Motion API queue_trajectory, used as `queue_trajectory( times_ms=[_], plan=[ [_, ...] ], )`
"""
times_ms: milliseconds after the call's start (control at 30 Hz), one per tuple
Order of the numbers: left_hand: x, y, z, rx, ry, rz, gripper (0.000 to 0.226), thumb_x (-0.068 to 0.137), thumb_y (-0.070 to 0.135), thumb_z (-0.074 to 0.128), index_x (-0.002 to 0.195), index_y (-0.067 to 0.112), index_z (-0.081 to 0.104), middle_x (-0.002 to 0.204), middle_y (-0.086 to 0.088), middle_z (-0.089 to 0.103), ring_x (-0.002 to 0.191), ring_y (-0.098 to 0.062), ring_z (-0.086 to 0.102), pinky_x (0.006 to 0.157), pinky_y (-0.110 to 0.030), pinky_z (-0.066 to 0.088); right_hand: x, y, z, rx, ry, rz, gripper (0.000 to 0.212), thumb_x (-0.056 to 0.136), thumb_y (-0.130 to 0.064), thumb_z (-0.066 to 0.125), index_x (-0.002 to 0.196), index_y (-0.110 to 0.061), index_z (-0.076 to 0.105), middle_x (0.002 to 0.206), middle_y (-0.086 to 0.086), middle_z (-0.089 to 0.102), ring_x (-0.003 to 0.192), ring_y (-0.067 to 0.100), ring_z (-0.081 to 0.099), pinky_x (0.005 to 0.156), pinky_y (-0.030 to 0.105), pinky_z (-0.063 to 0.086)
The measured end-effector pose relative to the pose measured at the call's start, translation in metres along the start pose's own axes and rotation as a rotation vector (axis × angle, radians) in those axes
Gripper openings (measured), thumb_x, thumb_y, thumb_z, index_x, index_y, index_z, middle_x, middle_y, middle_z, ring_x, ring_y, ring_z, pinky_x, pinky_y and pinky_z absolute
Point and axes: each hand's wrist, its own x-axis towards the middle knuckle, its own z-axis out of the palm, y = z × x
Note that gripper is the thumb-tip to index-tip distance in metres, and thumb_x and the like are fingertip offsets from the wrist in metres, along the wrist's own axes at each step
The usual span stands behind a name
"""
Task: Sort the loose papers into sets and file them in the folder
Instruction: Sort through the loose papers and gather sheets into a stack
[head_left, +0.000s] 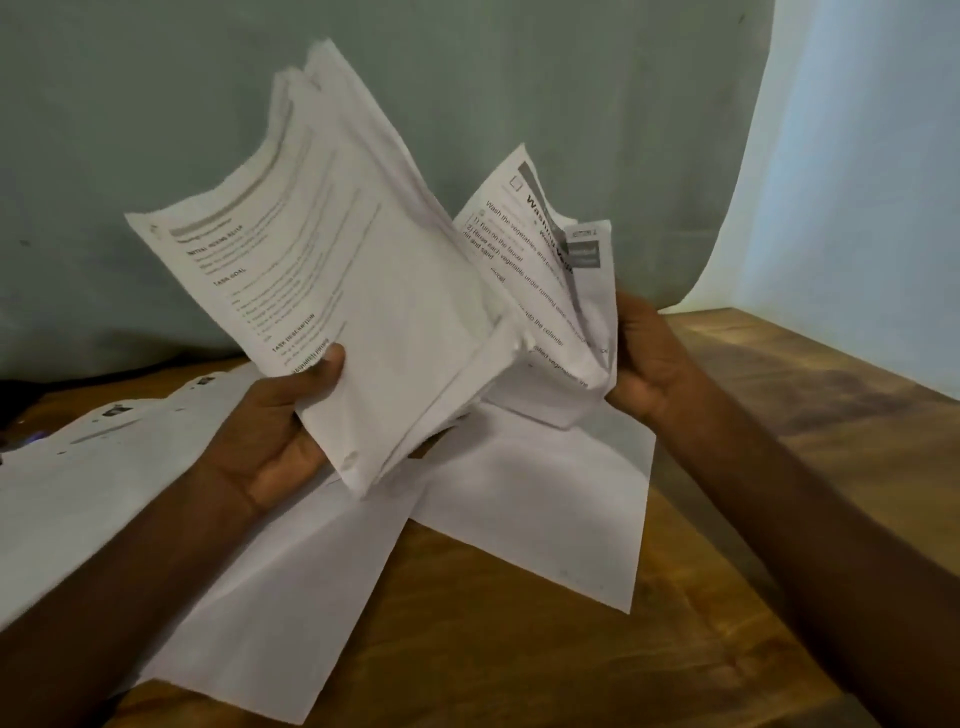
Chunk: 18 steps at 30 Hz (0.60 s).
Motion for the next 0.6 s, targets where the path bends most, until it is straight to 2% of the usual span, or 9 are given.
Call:
queue_trajectory(
  times_ms=[67,133,200,300,367,500,600],
  plan=[
    [-0.0014,-0.0004,0.0015,0.017,-0.023,-0.011,0.047,0.102,0.007,0.048,0.146,0.02,0.054,0.143,-0.006,0.062,0.131,-0.023,0.059,0.104,-0.043,0.051,-0.0017,-0.0014,0.0025,0.031,-0.042,0.011,0.033,0.102,-0.02,0.048,0.108,-0.007,0.077,0.107,0.01,0.075,0.097,0.023,0.074,0.084,0.037,0.061],
    [-0.0028,-0.0004,0.0032,0.059,-0.068,0.001,0.048,0.103,0.005,0.045,0.148,0.02,0.052,0.144,-0.006,0.06,0.132,-0.024,0.058,0.104,-0.044,0.051,-0.0032,-0.0033,0.002,0.039,-0.073,0.028,0.024,0.089,-0.013,0.064,0.107,-0.005,0.077,0.108,0.011,0.075,0.097,0.024,0.074,0.084,0.038,0.061],
    [-0.0023,0.0001,0.0036,0.12,-0.095,0.042,0.051,0.102,0.005,0.047,0.15,0.02,0.049,0.147,-0.006,0.058,0.136,-0.025,0.055,0.107,-0.045,0.048,-0.0012,-0.0046,-0.0012,0.058,-0.132,0.037,0.046,0.069,-0.003,0.083,0.115,-0.005,0.074,0.116,0.012,0.073,0.105,0.027,0.072,0.094,0.041,0.058],
    [0.001,0.0034,0.0024,0.227,-0.063,0.164,0.054,0.099,0.004,0.051,0.151,0.021,0.049,0.148,-0.005,0.057,0.138,-0.024,0.053,0.11,-0.043,0.045,0.0018,-0.005,-0.0062,0.118,-0.125,0.049,0.07,0.059,0.005,0.089,0.125,-0.005,0.069,0.124,0.012,0.069,0.112,0.029,0.069,0.099,0.045,0.056],
    [0.0025,0.0059,0.0017,0.305,-0.051,0.235,0.056,0.099,0.002,0.052,0.151,0.023,0.048,0.149,-0.003,0.056,0.138,-0.023,0.053,0.112,-0.042,0.044,0.002,-0.0059,-0.0062,0.128,-0.136,0.046,0.072,0.061,0.003,0.089,0.129,-0.006,0.066,0.13,0.011,0.066,0.116,0.029,0.066,0.101,0.045,0.054],
    [0.0007,0.0048,0.002,0.311,-0.077,0.206,0.058,0.094,-0.002,0.053,0.147,0.022,0.052,0.145,-0.001,0.06,0.135,-0.021,0.056,0.11,-0.04,0.046,0.0013,-0.0072,-0.005,0.109,-0.135,0.041,0.07,0.066,-0.003,0.088,0.132,-0.009,0.065,0.134,0.009,0.064,0.122,0.029,0.063,0.102,0.046,0.053],
    [0.0025,-0.0007,0.0011,0.327,-0.052,0.169,0.058,0.092,0.0,0.057,0.146,0.02,0.053,0.145,-0.004,0.061,0.135,-0.023,0.056,0.114,-0.048,0.042,0.0024,-0.0066,-0.0071,0.113,-0.134,0.017,0.057,0.091,-0.012,0.065,0.147,-0.011,0.052,0.143,0.011,0.058,0.132,0.031,0.057,0.109,0.049,0.047]
  ],
)
